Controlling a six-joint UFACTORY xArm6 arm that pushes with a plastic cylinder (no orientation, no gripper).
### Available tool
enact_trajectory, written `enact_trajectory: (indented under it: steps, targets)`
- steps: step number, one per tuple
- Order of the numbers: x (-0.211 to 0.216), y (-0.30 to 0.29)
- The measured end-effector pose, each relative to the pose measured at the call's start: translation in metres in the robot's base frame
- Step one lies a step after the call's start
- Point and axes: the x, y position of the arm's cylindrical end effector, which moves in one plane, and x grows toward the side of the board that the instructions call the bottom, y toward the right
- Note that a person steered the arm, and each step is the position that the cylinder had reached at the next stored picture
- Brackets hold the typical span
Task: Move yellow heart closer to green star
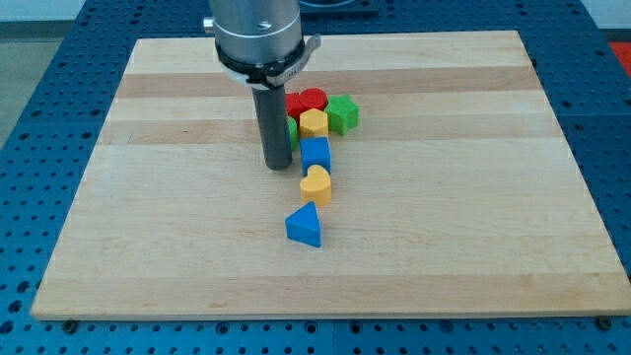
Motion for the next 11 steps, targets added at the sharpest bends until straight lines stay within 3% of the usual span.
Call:
enact_trajectory:
  steps: [4,6,11]
  targets:
    - [0.062,-0.009]
    - [0.114,-0.016]
    - [0.039,0.077]
